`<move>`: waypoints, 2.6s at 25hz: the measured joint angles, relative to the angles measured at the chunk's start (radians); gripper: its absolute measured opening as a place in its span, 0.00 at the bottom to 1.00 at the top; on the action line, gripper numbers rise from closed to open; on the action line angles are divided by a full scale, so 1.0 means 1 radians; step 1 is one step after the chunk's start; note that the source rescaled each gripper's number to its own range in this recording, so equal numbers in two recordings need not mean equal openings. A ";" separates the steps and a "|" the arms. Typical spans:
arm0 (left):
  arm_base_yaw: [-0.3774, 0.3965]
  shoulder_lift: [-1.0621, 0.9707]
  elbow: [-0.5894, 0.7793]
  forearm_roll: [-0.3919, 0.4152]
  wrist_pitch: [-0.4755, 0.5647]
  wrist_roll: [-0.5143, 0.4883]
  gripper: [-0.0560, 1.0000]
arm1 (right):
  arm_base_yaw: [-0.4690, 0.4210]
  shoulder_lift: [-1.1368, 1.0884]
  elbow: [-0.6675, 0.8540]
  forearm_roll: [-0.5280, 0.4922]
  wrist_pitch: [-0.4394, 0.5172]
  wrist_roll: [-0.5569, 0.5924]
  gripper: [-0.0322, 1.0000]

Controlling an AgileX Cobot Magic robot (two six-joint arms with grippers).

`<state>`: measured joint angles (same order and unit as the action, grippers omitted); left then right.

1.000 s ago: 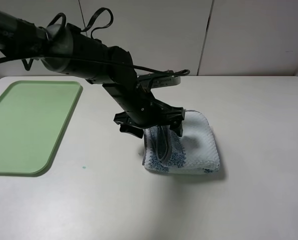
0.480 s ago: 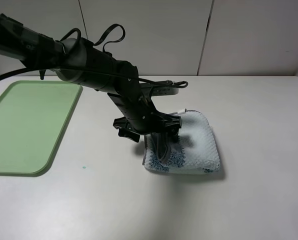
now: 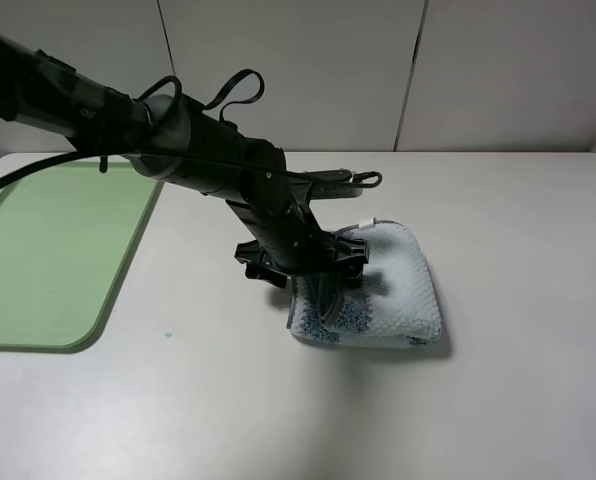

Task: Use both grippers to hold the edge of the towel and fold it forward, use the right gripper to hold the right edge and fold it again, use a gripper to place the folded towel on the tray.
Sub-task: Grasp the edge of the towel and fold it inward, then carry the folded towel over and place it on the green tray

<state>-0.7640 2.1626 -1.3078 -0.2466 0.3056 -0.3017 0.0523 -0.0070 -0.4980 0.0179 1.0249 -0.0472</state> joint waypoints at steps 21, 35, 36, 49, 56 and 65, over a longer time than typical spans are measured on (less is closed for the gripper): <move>-0.005 0.014 0.000 -0.011 -0.032 -0.001 0.21 | 0.000 0.000 0.000 0.000 0.000 -0.001 1.00; -0.005 -0.107 0.001 0.049 0.103 -0.001 0.21 | 0.000 0.000 0.000 0.000 0.000 -0.001 1.00; -0.005 -0.113 0.001 0.058 0.110 -0.001 0.21 | 0.000 0.000 0.000 0.000 0.000 -0.001 1.00; 0.030 -0.219 0.002 0.150 0.231 -0.001 0.21 | 0.000 0.000 0.000 0.000 0.000 -0.001 1.00; 0.128 -0.277 0.002 0.162 0.311 0.067 0.21 | 0.000 0.000 0.000 0.000 0.000 -0.001 1.00; 0.281 -0.324 0.002 0.167 0.421 0.181 0.21 | 0.000 0.000 0.000 0.000 0.000 -0.001 1.00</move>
<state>-0.4828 1.8385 -1.3061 -0.0795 0.7262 -0.1207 0.0523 -0.0070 -0.4980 0.0179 1.0249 -0.0480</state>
